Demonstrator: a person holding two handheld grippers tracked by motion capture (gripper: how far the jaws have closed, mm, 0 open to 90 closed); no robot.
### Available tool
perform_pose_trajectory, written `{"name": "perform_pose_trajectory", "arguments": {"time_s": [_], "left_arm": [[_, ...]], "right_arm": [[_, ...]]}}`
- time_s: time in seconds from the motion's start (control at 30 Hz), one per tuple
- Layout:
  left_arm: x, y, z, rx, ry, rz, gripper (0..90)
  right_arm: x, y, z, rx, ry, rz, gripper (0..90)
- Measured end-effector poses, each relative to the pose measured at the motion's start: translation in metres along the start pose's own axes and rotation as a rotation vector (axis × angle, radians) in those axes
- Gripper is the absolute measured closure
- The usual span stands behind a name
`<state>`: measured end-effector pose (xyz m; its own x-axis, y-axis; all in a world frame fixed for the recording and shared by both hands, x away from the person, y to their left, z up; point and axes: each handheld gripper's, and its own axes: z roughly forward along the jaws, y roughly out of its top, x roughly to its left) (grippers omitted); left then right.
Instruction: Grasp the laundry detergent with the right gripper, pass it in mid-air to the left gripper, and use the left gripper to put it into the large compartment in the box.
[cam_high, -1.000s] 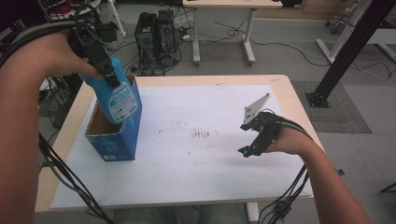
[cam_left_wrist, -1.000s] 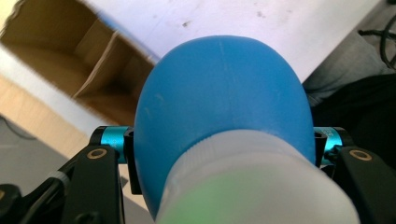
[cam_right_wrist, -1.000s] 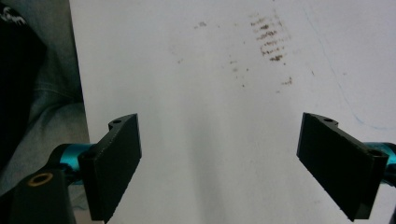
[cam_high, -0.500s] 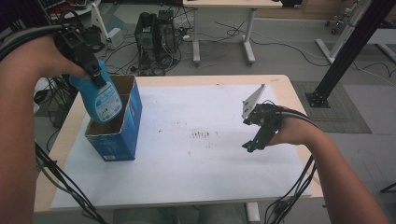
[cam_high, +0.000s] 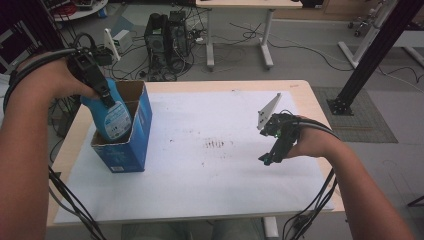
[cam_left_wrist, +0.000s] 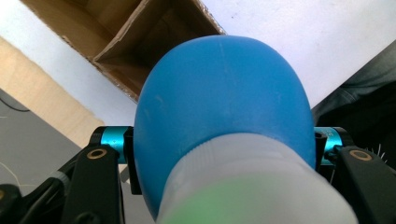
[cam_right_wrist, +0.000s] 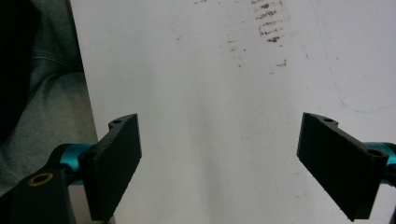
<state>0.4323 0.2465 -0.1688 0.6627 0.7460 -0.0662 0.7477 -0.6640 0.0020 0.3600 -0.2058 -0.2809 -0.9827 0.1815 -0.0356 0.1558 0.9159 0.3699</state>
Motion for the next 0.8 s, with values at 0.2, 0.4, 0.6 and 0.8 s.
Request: {"name": "perform_pose_trajectory", "arguments": {"time_s": [0.2, 0.4, 0.6, 0.8], "left_arm": [[0.003, 0.003, 0.018, 0.031, 0.014, 0.055, 39.0], [0.005, 0.007, 0.038, 0.043, 0.010, 0.093, 39.0], [0.009, 0.009, 0.062, 0.061, -0.004, 0.119, 39.0], [0.011, 0.011, 0.085, 0.066, -0.002, 0.146, 38.9]], "right_arm": [[0.002, 0.000, 0.001, 0.002, -0.002, 0.003, 13.0], [0.003, 0.002, 0.003, 0.005, 0.003, -0.004, 13.0], [0.003, 0.002, 0.004, 0.009, 0.002, 0.004, 13.0], [0.002, 0.001, 0.006, 0.018, 0.003, 0.001, 13.0]]}}
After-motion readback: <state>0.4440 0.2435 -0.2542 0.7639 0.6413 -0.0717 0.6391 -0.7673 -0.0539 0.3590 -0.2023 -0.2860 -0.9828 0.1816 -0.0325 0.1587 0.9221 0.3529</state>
